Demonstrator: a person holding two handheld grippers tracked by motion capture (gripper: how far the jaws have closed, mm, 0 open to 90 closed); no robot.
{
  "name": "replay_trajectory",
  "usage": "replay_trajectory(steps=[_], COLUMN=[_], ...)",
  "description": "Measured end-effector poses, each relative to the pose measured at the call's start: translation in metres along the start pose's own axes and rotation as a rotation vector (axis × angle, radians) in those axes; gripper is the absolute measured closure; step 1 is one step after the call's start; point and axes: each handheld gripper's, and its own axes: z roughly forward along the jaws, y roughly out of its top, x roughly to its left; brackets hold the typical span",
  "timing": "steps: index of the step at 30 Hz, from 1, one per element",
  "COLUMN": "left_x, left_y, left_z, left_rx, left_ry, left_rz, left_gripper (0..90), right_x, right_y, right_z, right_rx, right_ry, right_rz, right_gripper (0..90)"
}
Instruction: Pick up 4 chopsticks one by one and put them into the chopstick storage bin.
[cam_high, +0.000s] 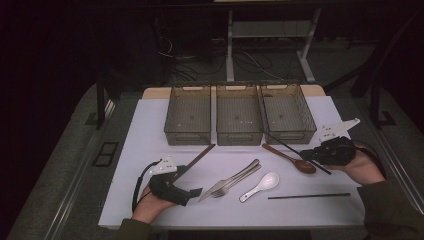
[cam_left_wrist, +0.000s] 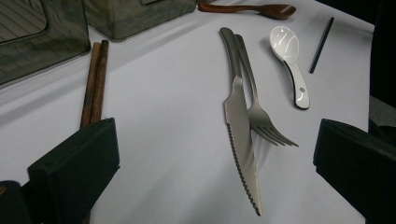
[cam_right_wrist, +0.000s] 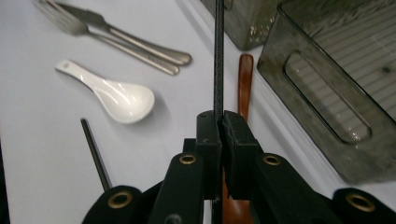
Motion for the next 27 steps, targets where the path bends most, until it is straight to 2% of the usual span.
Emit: replay_trajectory(steps=[11,20,27], left_x=[0.000,0.002,0.004], left_y=[0.000,-0.002,-0.004], left_z=[-0.001,-0.001,-0.001], left_rx=[-0.012,-0.025,-0.033], left_ry=[0.001,0.016,0.030], left_rz=[-0.002,0.004,0.004], left_gripper=[0.0,0.0,0.0], right_x=[0.003,0.006,0.008], right_y=[0.006,0.013,0.021], right_z=[0.018,0.030,0.037], right_rx=[-0.124,-0.179,-0.214], right_ry=[0.018,0.022,0.023], right_rz=[0.054,0.092,0.101], right_gripper=[85.4,85.4,85.3])
